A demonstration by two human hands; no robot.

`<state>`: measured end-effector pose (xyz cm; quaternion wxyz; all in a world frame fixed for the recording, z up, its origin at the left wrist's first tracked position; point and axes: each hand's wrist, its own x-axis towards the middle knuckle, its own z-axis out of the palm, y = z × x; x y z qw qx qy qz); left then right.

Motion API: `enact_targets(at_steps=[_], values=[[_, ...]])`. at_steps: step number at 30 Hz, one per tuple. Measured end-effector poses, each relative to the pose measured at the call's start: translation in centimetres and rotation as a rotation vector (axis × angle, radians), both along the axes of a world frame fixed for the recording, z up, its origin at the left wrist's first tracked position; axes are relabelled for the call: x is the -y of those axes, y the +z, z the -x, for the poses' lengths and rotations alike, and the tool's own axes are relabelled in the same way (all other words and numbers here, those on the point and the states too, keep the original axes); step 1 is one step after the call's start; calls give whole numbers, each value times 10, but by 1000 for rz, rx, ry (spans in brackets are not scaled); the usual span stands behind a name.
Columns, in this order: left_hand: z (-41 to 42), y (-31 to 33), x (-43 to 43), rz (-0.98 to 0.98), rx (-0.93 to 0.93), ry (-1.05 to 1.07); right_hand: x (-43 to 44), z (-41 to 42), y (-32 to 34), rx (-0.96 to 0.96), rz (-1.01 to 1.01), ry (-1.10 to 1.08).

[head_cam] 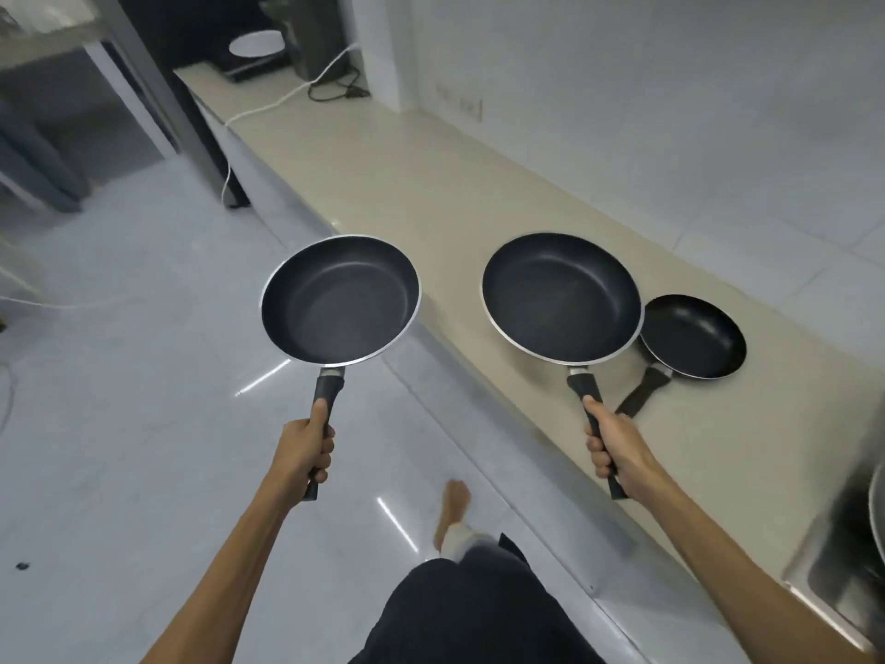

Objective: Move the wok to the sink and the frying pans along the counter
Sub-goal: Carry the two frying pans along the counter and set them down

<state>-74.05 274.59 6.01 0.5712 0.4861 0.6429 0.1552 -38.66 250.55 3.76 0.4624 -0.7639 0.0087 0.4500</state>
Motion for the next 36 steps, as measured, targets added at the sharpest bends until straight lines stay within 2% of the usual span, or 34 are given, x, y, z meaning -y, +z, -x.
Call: enact_targets(at_steps=[3,7,18,27,36], values=[[-32,-4,-61,1,23,-47,-46,-10,-11,76,13,43],[-72,-8,-125,29,50,-111,-97,-26,-20,84,39,17],[-173,-20,-290,15,31,-312,-202,-58,-31,79,105,-175],[-252,-36,-414,30,39,-492,-266,-57,-48,44,174,-361],[-299,-29,-526,16,23,-717,-349,-43,-58,24,148,-559]])
